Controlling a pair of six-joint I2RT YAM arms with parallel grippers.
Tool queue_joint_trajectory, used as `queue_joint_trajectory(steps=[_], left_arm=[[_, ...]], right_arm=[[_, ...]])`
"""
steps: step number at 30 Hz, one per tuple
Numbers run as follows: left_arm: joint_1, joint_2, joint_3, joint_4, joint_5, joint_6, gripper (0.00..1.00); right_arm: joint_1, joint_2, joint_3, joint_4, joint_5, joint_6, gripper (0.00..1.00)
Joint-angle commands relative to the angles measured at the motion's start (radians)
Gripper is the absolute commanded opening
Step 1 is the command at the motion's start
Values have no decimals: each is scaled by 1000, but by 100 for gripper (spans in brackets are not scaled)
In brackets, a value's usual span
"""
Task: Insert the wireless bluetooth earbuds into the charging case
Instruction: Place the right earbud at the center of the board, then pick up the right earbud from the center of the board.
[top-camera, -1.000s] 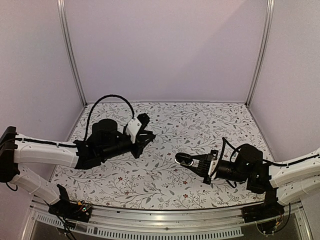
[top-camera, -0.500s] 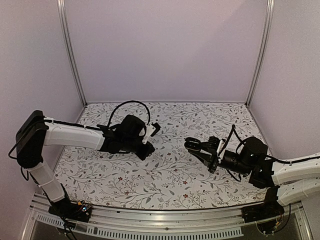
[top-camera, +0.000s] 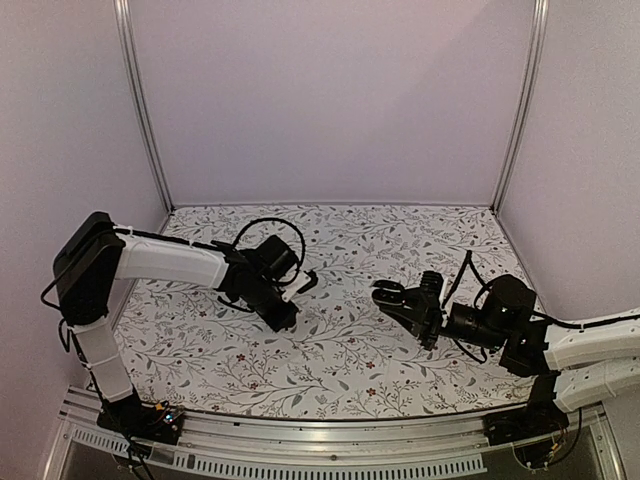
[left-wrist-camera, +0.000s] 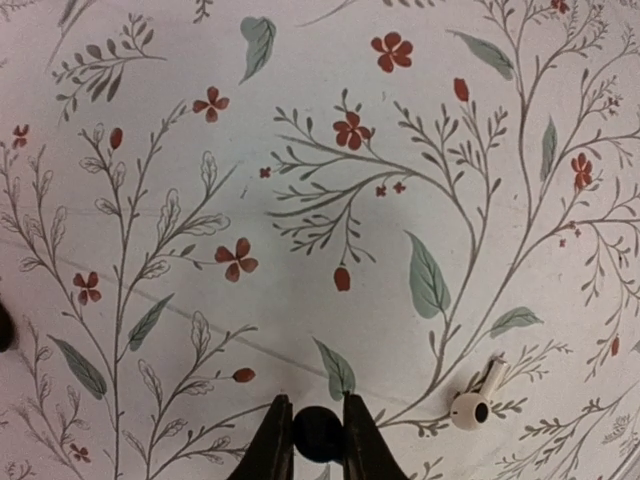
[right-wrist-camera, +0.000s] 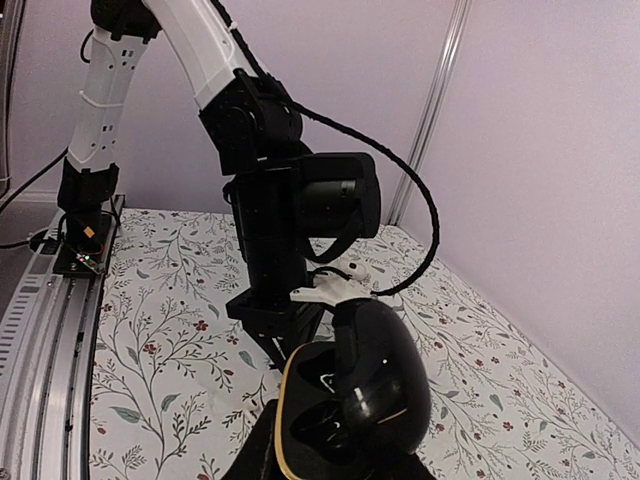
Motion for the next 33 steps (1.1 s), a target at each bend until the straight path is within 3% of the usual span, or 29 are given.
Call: queue_joint_trajectory(steps=[1, 7, 13, 19, 26, 33], left_arm=[[9, 77, 61, -86, 15, 103, 15], [20, 122, 117, -163, 72, 185, 21], [44, 150, 176, -260, 95, 219, 44], [82, 90, 190, -267, 65, 115, 57], [72, 13, 141, -263, 125, 69, 64], [48, 50, 125, -242, 98, 21, 65]], right_arm=[[-8, -19, -9, -7, -25, 25, 0], [-10, -39, -13, -14, -22, 23, 0], [-10, -37, -12, -18, -25, 22, 0], [-10, -35, -8, -25, -22, 21, 0], [-12, -32, -4, -33, -15, 4, 0], [-15, -25, 5, -38, -21, 8, 0]])
